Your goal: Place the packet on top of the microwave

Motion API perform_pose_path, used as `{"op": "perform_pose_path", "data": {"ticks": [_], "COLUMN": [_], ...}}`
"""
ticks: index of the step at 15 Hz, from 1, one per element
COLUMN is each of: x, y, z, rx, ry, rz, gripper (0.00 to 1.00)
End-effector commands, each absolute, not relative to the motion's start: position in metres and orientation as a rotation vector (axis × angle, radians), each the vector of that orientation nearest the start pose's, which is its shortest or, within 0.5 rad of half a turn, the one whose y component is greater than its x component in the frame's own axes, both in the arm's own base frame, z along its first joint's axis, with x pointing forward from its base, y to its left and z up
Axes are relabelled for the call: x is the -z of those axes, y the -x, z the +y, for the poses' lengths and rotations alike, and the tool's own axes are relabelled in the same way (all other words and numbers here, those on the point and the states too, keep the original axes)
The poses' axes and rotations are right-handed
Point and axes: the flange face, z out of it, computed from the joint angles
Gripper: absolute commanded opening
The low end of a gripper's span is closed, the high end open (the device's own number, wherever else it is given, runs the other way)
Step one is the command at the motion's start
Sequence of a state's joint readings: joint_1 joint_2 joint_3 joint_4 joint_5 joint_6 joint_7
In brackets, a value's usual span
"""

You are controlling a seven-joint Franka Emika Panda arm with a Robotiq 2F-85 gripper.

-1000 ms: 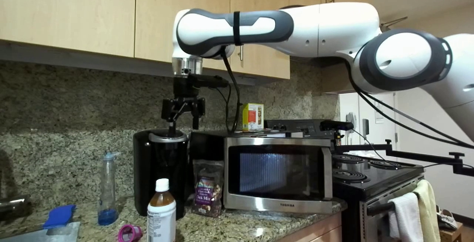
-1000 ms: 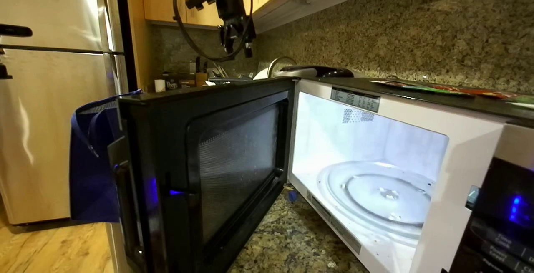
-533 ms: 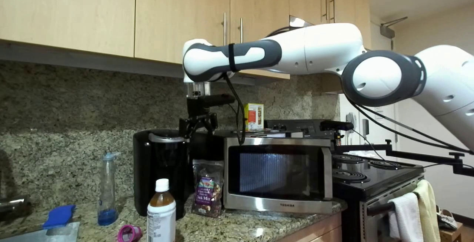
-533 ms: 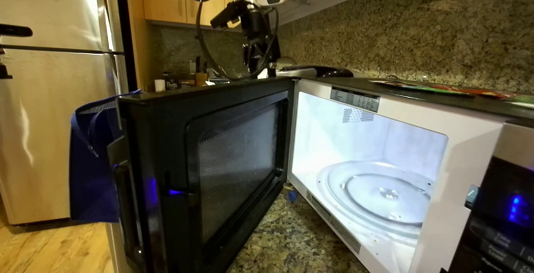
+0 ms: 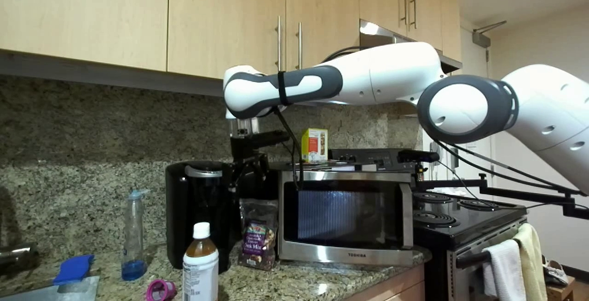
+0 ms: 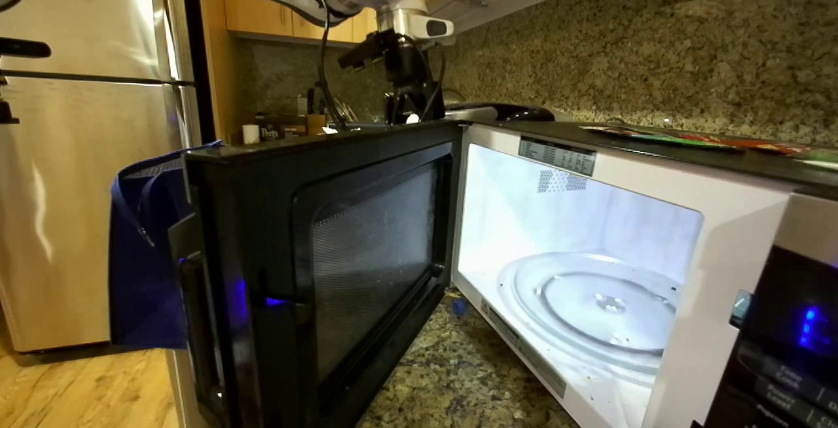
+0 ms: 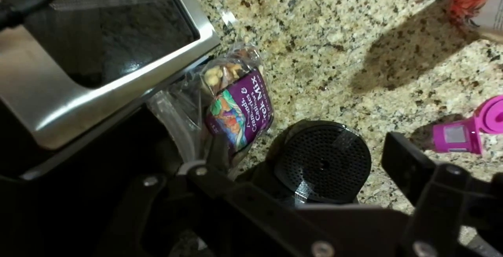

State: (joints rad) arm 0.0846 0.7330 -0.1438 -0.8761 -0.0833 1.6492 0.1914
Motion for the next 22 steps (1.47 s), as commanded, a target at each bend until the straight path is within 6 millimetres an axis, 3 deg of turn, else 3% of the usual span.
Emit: {"op": "perform_pose_path", "data": {"ticks": [1, 8, 14, 22], "x": [-0.481, -0.443, -0.441, -0.406], "y": [-0.751, -0.766, -0.773, -0.782], "z": [-0.011, 0.009, 0.013, -0.024], "rx": [0.1, 0.105, 0.125, 0.031], "ry": [3.297, 3.48, 3.749, 3.777], "rz": [0.344, 0.007, -0.183, -0.175], "gripper": [1.0, 1.0, 1.0, 1.0]}}
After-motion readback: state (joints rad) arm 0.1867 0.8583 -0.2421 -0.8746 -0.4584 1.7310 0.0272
